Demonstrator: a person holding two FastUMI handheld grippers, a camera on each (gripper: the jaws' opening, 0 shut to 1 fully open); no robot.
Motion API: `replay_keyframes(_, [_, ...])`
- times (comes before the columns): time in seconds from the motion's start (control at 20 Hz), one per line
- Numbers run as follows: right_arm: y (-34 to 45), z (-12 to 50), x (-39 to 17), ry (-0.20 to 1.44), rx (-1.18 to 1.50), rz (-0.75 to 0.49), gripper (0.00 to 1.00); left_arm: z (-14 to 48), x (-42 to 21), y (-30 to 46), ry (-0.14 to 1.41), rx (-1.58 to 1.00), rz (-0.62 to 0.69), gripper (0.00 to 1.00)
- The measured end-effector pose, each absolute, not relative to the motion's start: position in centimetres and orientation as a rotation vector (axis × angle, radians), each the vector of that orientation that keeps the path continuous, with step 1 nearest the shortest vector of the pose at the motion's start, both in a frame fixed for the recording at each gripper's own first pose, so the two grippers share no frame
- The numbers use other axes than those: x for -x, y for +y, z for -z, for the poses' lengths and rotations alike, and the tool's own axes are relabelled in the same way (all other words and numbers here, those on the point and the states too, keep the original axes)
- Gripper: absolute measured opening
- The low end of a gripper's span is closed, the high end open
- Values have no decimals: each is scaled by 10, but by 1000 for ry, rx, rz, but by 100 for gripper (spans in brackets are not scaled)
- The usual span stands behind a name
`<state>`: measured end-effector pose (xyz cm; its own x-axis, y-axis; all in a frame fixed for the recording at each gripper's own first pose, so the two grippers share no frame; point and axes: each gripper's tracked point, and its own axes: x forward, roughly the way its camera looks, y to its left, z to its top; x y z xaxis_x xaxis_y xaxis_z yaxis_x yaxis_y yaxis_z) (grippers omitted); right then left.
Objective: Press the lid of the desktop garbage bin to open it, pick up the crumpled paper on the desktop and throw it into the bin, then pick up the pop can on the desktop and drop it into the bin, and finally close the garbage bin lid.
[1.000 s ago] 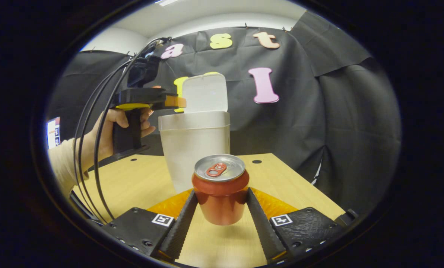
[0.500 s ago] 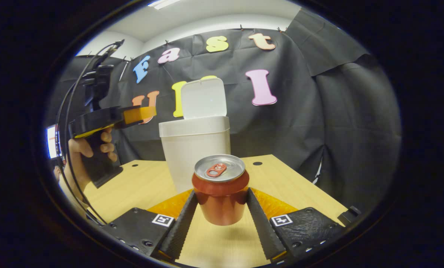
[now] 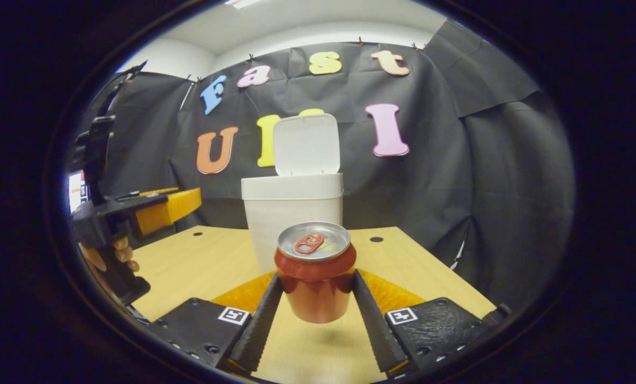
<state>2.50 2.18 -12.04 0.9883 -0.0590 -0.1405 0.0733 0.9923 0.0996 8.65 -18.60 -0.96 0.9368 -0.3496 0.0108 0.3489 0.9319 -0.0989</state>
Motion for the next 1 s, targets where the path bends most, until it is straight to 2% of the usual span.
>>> replay_keyframes(0.15, [21, 93, -27, 98, -88, 72, 78, 24, -81, -171, 51, 120, 325, 76])
replay_keyframes(0.25, [22, 76, -30, 85, -73, 71, 78, 30, -77, -166, 62, 142, 329, 88])
replay_keyframes(0.4, [23, 46, -35, 63, -45, 76, 78, 32, -69, -154, 52, 134, 325, 98])
replay_keyframes(0.65, [36, -6, -48, 25, -10, 41, 78, 38, -64, -138, 66, 114, 316, 98])
replay_keyframes(0.85, [24, -43, -64, 10, 4, 107, 78, 49, -66, -135, 93, 121, 305, 98])
replay_keyframes(1.0, [33, -65, -79, 35, 2, 77, 79, 55, -67, -130, 110, 111, 301, 98])
